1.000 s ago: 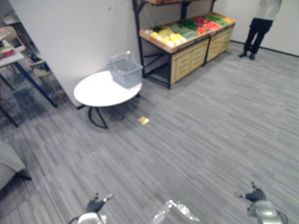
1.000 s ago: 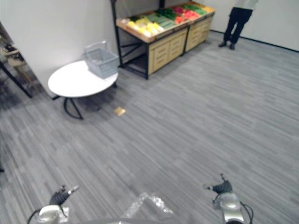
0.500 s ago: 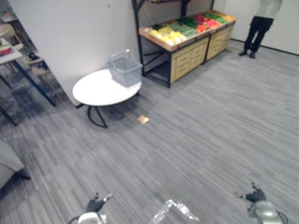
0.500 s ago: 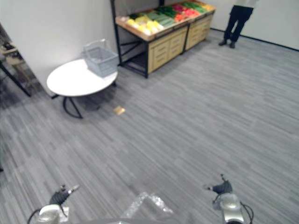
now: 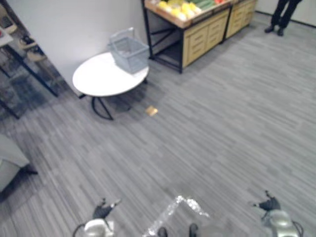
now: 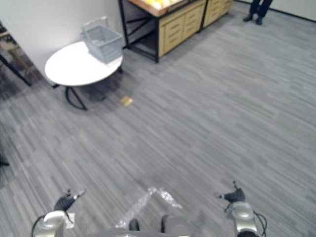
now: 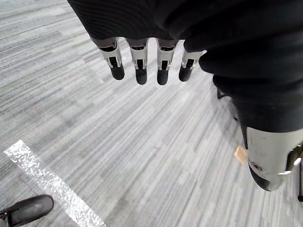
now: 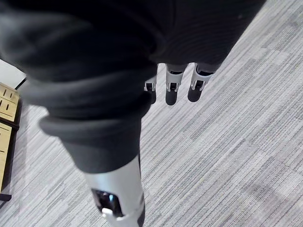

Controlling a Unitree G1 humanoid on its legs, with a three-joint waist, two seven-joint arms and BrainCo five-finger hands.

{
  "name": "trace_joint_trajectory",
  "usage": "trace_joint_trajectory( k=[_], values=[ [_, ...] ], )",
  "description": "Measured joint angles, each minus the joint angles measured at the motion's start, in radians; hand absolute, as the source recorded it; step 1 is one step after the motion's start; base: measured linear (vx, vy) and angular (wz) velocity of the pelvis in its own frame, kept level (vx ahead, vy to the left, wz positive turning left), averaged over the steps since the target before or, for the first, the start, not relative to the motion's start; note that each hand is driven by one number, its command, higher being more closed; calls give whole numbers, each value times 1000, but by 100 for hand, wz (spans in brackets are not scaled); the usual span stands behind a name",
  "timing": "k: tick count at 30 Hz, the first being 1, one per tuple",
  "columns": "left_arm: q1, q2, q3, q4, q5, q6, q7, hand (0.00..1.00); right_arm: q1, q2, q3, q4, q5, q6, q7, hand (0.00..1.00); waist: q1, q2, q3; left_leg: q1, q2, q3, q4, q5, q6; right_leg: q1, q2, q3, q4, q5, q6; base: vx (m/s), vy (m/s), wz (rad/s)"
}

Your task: Pick vegetable in the basket

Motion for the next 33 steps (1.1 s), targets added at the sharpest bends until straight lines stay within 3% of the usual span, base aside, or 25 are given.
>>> trace_joint_trajectory(
  k=[1,3,4,5,6,8,10,12,14,15,16,17,18,19,20,23,24,25,26,27,29,31,33],
  values=[
    [0,0,1,0,0,0,0,0,-4,0,0,0,5,0,0,0,0,2,2,-15,9,1,40,-23,-3,1,4,1,2,-5,-2,172,-78,-7],
    [2,1,10,-1,-1,0,0,0,-13,0,11,-15,28,-1,-1,0,4,13,14,-119,77,11,325,-127,-8,24,30,2,-3,-31,-16,168,-81,-6],
    [2,1,13,-2,-1,0,0,0,-11,0,15,-25,29,-1,-1,0,2,15,20,-153,99,11,417,-136,-6,37,38,3,-6,-35,-20,246,-63,-11],
    [8,0,15,-23,-8,0,1,0,-6,-6,33,-64,37,-3,-4,0,6,21,49,-238,163,7,677,-115,12,89,57,10,-11,-48,-34,234,-25,-17],
    [14,-2,15,-31,-21,0,2,0,-5,-8,40,-82,37,-3,-6,0,9,23,59,-276,185,7,769,-100,19,109,63,16,-9,-55,-42,237,-4,-28],
    [18,-5,7,-39,-37,0,3,0,-5,-5,45,-141,47,-5,-26,0,27,19,70,-352,208,8,882,-135,8,137,56,43,6,-80,-54,241,49,-35],
    [14,-4,5,-40,-38,0,6,0,-39,-12,44,-161,77,-7,-42,0,36,3,81,-429,174,13,807,-155,1,150,18,71,-6,-99,-40,323,108,-32],
    [17,-5,-7,-40,-38,-1,11,0,-78,-44,47,-162,86,-7,-43,0,38,-9,92,-478,124,44,569,-119,-4,179,-28,88,-60,-105,-30,395,179,-19],
    [21,-6,-10,-39,-38,-1,17,0,-105,-84,44,-162,106,-9,-51,0,45,16,91,-498,100,69,337,-11,4,221,-47,89,-119,-105,-28,454,225,-23],
    [30,-9,-12,-39,-38,-2,25,0,-117,-110,48,-163,113,-11,-66,0,65,36,86,-488,105,86,224,47,9,242,-48,101,-131,-118,-6,632,380,-55],
    [48,-10,-9,-36,-39,-1,31,0,-124,-128,65,-168,114,-22,-76,0,83,41,81,-483,103,83,241,131,59,259,-69,120,-108,-152,39,553,341,-56],
    [49,-12,-9,-36,-39,-1,32,0,-129,-130,74,-169,113,-24,-78,0,89,26,81,-485,90,88,264,133,88,253,-86,120,-76,-167,52,666,404,-26],
    [49,-18,-13,-37,-39,-1,31,0,-144,-130,86,-179,112,-25,-79,0,90,-5,77,-484,56,107,300,83,116,222,-126,121,20,-170,54,596,302,1],
    [49,-23,-23,-37,-39,-1,31,0,-164,-129,89,-192,112,-27,-84,0,87,-33,80,-469,31,121,346,38,148,186,-157,129,146,-153,83,610,295,8],
    [50,-23,-28,-36,-39,-1,30,0,-173,-129,92,-195,112,-28,-85,0,87,-45,79,-452,22,126,364,11,155,172,-169,134,219,-134,114,614,257,11],
    [52,-18,-43,-42,-40,-1,33,0,-223,-127,163,-201,112,-36,-103,0,87,-56,81,-292,5,99,364,-96,152,71,-167,147,616,134,228,498,172,12],
    [53,-18,-55,-48,-40,-2,34,0,-243,-127,201,-215,104,-45,-107,0,87,-53,82,-214,5,84,319,-107,145,-6,-167,115,779,107,181,463,106,12],
    [53,-18,-61,-49,-40,-2,36,0,-247,-127,214,-234,103,-45,-107,0,87,-49,82,-180,4,76,290,-109,143,-43,-168,92,832,86,143,416,49,28],
    [53,-18,-76,-51,-40,-2,37,0,-250,-129,231,-282,101,-47,-111,0,81,-35,82,-111,4,44,224,-107,137,-111,-175,32,872,41,71,398,15,50],
    [52,-17,-81,-54,-43,-2,39,0,-250,-133,236,-328,99,-49,-113,0,69,-31,82,-53,4,10,163,-100,127,-175,-182,-16,838,14,29,403,-9,65],
    [51,-16,-80,-54,-65,-2,42,0,-250,-141,234,-376,71,-52,-120,0,45,-25,86,3,5,-52,112,-104,112,-257,-170,-24,671,-1,16,513,-157,97],
    [47,-15,-81,-52,-68,-2,43,0,-248,-161,223,-402,62,-51,-120,0,25,-21,88,34,19,-121,92,-113,77,-301,-140,33,373,16,41,443,-229,115],
    [33,-14,-68,-45,-67,-2,43,0,-247,-178,169,-417,41,-47,-121,0,14,-32,82,51,39,-199,90,-142,20,-308,-128,135,-28,92,72,452,-316,123]
  ],
)
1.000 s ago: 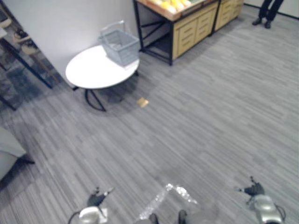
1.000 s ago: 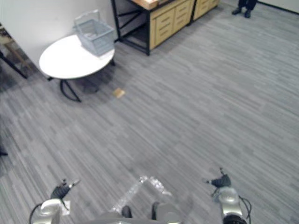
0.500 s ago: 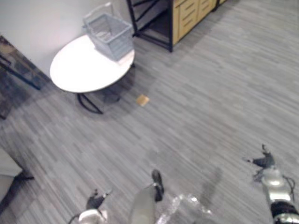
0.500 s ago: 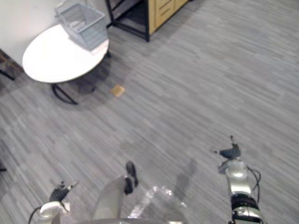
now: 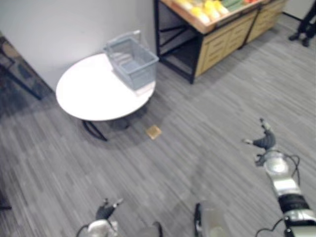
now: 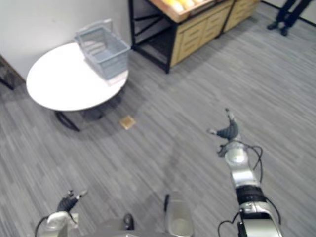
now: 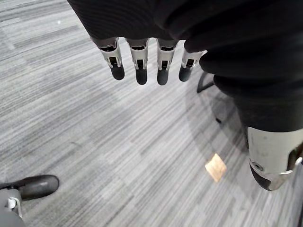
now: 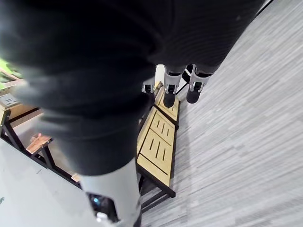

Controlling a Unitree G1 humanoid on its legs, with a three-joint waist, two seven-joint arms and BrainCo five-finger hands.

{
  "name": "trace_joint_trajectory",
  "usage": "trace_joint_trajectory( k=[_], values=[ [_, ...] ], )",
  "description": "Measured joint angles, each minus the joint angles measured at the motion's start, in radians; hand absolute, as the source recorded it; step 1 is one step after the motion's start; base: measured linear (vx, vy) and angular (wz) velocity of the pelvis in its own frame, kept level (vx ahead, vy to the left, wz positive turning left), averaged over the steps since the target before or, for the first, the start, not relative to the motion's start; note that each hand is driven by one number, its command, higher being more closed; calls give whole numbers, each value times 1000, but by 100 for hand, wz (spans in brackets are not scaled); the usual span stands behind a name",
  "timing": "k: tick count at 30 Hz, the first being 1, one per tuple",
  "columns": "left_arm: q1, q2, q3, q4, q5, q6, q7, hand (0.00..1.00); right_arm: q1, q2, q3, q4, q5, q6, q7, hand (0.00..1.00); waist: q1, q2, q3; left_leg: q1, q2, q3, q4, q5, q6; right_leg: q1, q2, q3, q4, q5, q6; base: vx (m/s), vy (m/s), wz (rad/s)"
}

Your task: Pick vegetable in the basket

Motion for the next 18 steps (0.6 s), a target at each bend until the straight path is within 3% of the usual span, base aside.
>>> trace_joint_trajectory(
  k=[1,2,3,4,5,7,9,10,13,16,18],
  values=[
    [0,0,7,1,0,0,0,0,0,-13,-10,-7,-12,3,0,0,-1,-2,-1,9,9,-29,0,-19,-32,1,-9,29,-99,33,8,651,-515,125],
    [8,-2,17,5,0,0,0,0,-2,-23,-7,-19,-18,5,0,0,-1,-2,-2,29,25,-53,7,-46,-68,0,-10,34,-93,82,37,575,-461,113],
    [18,-16,22,14,1,0,-1,0,-4,-29,-5,-36,-40,7,2,0,0,24,-8,37,62,-70,43,-61,-86,-10,9,9,1,150,61,584,-469,112],
    [25,-40,22,27,1,0,-1,0,-5,-35,10,-54,-74,15,3,0,3,62,-21,-3,113,-77,145,-56,-81,-19,36,-38,84,113,22,573,-453,89],
    [30,-53,23,28,2,0,-2,0,-11,-37,23,-65,-91,19,3,0,7,77,-25,-40,136,-75,233,-47,-74,-15,48,-58,106,84,2,665,-540,67],
    [31,-100,27,34,6,4,-3,0,-56,-40,73,-72,-137,23,5,0,21,107,-4,-195,205,-72,617,50,-18,75,75,-123,134,20,-36,522,-403,49],
    [40,-119,12,26,14,4,-12,0,-68,-37,114,-86,-148,23,4,0,52,97,9,-269,223,0,890,40,-9,231,82,-150,80,-13,-70,507,-333,36],
    [46,-119,7,14,22,3,-12,0,-74,-36,114,-106,-166,19,0,0,66,83,16,-302,211,40,936,33,2,302,82,-161,36,-28,-82,420,-270,24],
    [59,-118,8,-6,41,3,-12,0,-119,-36,113,-113,-171,19,0,0,75,82,19,-389,172,116,864,29,6,380,81,-176,-19,-62,-93,303,-126,16],
    [74,-119,17,-7,46,6,-15,0,-127,-44,116,-100,-171,22,6,0,74,83,22,-424,117,223,549,30,3,454,66,-194,-89,-80,-77,371,28,14],
    [89,-120,33,2,50,15,-20,0,-137,-63,129,-85,-171,25,11,0,74,82,23,-421,77,302,240,121,10,523,51,-210,-146,-92,-42,529,143,13]
  ],
)
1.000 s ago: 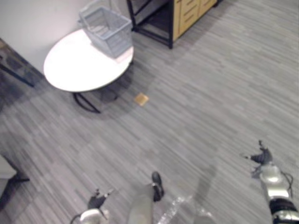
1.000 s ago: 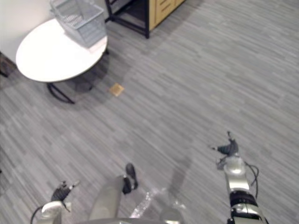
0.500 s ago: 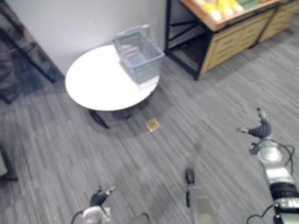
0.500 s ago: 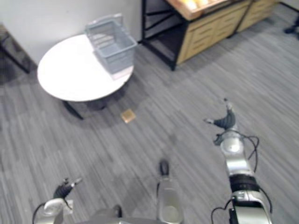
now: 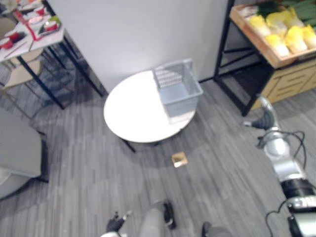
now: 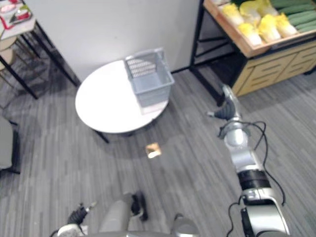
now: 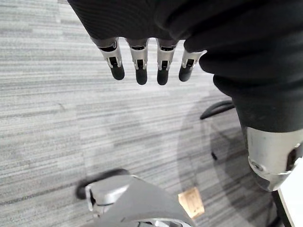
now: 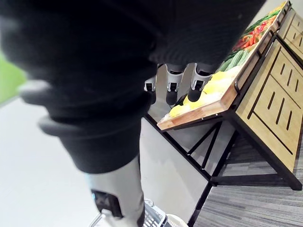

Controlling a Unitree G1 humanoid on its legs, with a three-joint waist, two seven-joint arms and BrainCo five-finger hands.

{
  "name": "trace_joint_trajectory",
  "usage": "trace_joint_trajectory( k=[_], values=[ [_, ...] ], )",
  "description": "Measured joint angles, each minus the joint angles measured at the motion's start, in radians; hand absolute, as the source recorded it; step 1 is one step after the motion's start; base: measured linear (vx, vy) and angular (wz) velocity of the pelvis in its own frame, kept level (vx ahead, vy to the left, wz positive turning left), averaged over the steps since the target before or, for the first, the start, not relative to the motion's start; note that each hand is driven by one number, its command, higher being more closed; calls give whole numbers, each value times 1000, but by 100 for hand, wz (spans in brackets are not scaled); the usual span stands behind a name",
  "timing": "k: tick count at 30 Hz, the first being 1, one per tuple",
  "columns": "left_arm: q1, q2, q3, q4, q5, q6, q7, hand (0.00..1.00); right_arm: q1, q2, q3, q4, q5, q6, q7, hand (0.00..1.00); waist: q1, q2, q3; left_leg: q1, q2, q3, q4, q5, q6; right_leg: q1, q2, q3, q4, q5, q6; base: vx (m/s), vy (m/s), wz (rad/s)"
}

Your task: Pick vegetable in the basket

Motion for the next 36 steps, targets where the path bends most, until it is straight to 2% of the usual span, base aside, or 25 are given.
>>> trace_joint_trajectory(
  k=[2,3,4,5,6,7,8,9,10,11,12,14,15,16,17,18,19,20,21,23,26,31,36],
  values=[
    [18,-5,5,6,6,3,-1,0,-31,-28,38,13,-1,0,2,0,4,4,-3,22,-12,46,-157,80,3,40,-7,-1,4,-41,42,445,171,-7],
    [29,-8,6,13,23,4,-1,0,-44,-33,51,13,-3,-1,3,0,17,1,-11,47,-20,55,-163,169,50,60,-29,12,37,-83,69,515,212,-24],
    [26,-8,6,24,31,5,-2,0,-44,-29,53,13,-9,-2,4,0,27,-21,-11,59,-40,67,-160,161,79,55,-52,21,72,-97,82,617,249,-11],
    [24,-18,5,29,38,7,-3,0,-46,-27,58,12,-29,-3,8,0,31,-50,-16,85,-82,70,-167,125,91,10,-96,26,211,-100,88,412,170,10],
    [24,-22,4,28,39,7,-6,0,-47,-24,58,12,-44,-4,13,0,30,-73,-10,117,-109,69,-163,102,102,-42,-129,44,381,-88,104,557,227,26],
    [25,-18,4,33,41,9,-9,0,-47,-12,58,12,-50,-4,17,0,29,-97,-1,163,-138,61,-159,78,113,-104,-159,72,581,-36,128,463,178,33],
    [24,-11,1,38,42,15,-11,0,-47,-4,59,9,-72,-4,26,0,24,-106,0,204,-154,43,-153,47,119,-179,-165,120,789,8,142,550,157,55],
    [17,-4,-12,38,61,25,-10,0,-48,-3,65,-2,-82,-4,28,0,21,-101,4,261,-159,14,-147,20,123,-254,-142,167,985,6,139,505,72,71],
    [14,3,-23,37,72,23,-10,0,-56,-1,76,-12,-82,-4,27,0,15,-93,8,306,-159,-3,-160,18,125,-292,-127,170,1045,-7,116,565,57,76],
    [12,9,-37,35,78,22,-9,0,-78,-2,99,-15,-82,-4,26,0,3,-85,12,348,-155,-24,-181,18,125,-323,-126,156,1038,-20,82,528,17,73],
    [2,16,-43,34,78,23,-9,0,-109,-2,114,-20,-82,-11,25,0,-3,-77,14,388,-148,-52,-213,19,125,-365,-130,136,955,-39,48,405,-8,76],
    [-29,31,-51,33,78,22,-10,0,-135,-4,117,-30,-82,-26,22,0,-7,-77,13,400,-137,-99,-234,18,123,-406,-131,127,721,-48,33,368,-106,95],
    [-51,40,-62,33,79,21,-13,0,-144,-8,117,-30,-82,-27,23,0,-9,-77,13,396,-126,-138,-236,10,102,-408,-119,143,530,-43,41,396,-226,119],
    [-63,48,-79,33,79,21,-16,0,-144,-9,117,-32,-83,-26,24,0,-8,-82,11,393,-120,-166,-235,-5,71,-398,-107,169,351,-12,49,312,-224,107],
    [-63,50,-82,31,81,20,-19,0,-143,-9,117,-39,-83,-25,24,0,-8,-86,9,392,-120,-174,-233,-15,48,-390,-104,184,266,33,51,315,-270,100],
    [-59,62,-85,28,95,20,-24,0,-140,-5,119,-55,-88,-25,25,0,-4,-115,4,391,-138,-190,-232,-34,16,-384,-115,207,161,174,54,337,-342,74],
    [-60,65,-83,41,108,23,-27,0,-148,0,129,-62,-106,-26,25,0,7,-125,13,401,-150,-199,-226,-57,-20,-390,-128,204,178,217,101,323,-335,59],
    [-54,56,-85,43,111,23,-27,0,-148,9,138,-64,-115,-25,26,0,5,-102,8,386,-123,-205,-213,-59,-28,-385,-105,195,175,220,90,267,-303,39],
    [-34,42,-86,37,117,21,-31,0,-144,9,165,-66,-119,-25,27,0,-1,-61,-3,359,-74,-209,-193,-76,-53,-363,-68,165,118,223,80,181,-175,18],
    [-24,37,-83,34,118,21,-31,0,-145,10,183,-65,-119,-25,30,0,1,-35,-2,352,-22,-209,-202,-80,-73,-365,-21,143,95,230,67,235,-233,7],
    [-25,28,-83,34,119,18,-31,0,-153,11,204,-43,-119,-25,32,0,0,-33,1,349,12,-207,-223,-69,-92,-364,11,126,75,236,57,133,-136,-2],
    [-39,28,-83,34,140,-2,-26,0,-241,14,286,20,-119,-30,48,0,4,-29,7,300,4,-211,-229,-68,-93,-370,10,126,-8,280,41,5,8,4],
    [-59,27,-88,35,138,-4,-19,0,-338,21,298,119,-119,-30,49,0,24,-8,35,242,-7,-239,-211,-66,-91,-371,1,103,-74,319,38,-25,12,15]
  ],
)
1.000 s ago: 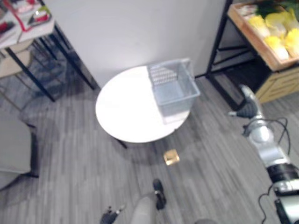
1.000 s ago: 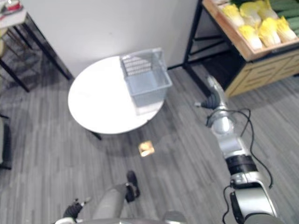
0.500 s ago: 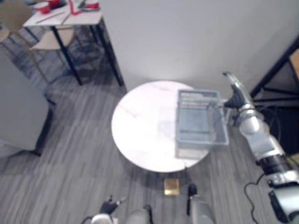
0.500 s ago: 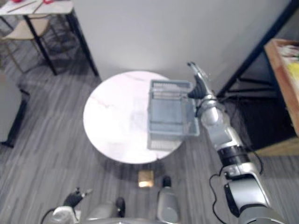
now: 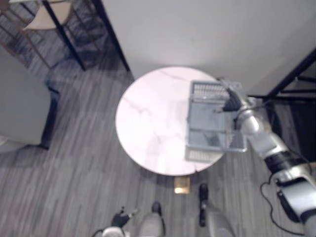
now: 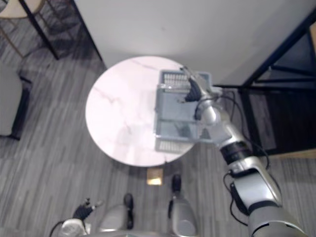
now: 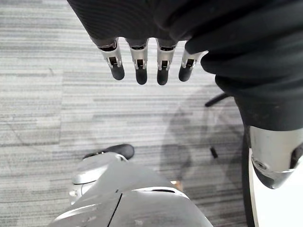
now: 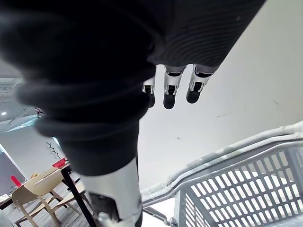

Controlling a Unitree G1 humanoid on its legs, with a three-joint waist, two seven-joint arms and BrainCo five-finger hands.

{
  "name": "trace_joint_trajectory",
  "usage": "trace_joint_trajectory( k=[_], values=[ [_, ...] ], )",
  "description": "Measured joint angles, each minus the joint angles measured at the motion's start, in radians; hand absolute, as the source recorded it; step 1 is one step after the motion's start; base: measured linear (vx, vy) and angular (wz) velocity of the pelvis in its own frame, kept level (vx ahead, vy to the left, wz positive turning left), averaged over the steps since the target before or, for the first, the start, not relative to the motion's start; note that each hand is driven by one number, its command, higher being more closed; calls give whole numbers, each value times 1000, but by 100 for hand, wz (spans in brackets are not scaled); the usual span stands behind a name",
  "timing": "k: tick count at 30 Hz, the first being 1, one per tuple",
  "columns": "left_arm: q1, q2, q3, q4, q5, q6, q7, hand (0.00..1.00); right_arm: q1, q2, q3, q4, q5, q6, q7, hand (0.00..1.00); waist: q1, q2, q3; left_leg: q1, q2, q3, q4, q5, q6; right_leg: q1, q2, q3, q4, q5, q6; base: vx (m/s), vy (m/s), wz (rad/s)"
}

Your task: Pick vegetable in the basket

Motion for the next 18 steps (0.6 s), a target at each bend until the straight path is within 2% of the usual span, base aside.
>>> trace_joint_trajectory(
  k=[5,8,9,12,15,18],
  values=[
    [-21,2,-28,-3,-1,-12,18,0,-113,-2,33,120,0,1,-2,0,2,20,42,-39,-8,-23,2,12,1,-25,-10,-18,-1,5,0,-4,1,16],
    [-59,19,-52,-15,-2,-16,19,0,-236,-26,34,258,-1,5,-2,0,3,36,102,-54,-14,-34,-2,26,1,-36,-19,-30,-1,12,-2,-22,6,17],
    [-68,26,-64,-29,-3,-20,20,0,-290,-47,34,320,-3,8,-3,100,5,48,113,-73,-19,-47,-2,32,1,-51,-23,-36,0,16,-3,-34,2,25],
    [-94,35,-99,-37,-5,-35,21,0,-405,-115,33,450,-41,20,-8,100,23,81,133,-112,-27,-55,-7,47,3,-93,-30,-41,-2,34,-8,-13,5,13],
    [-94,37,-125,-36,-42,-42,20,0,-432,-156,32,461,-69,14,-20,100,24,105,145,-126,-32,-54,-9,51,5,-109,-35,-37,-3,36,-7,0,0,0],
    [-101,36,-127,-33,-42,-43,18,0,-436,-163,10,461,-81,14,-22,100,24,108,146,-139,-37,-50,-6,52,6,-122,-36,-29,-8,41,-6,-19,-3,-3]
  ],
)
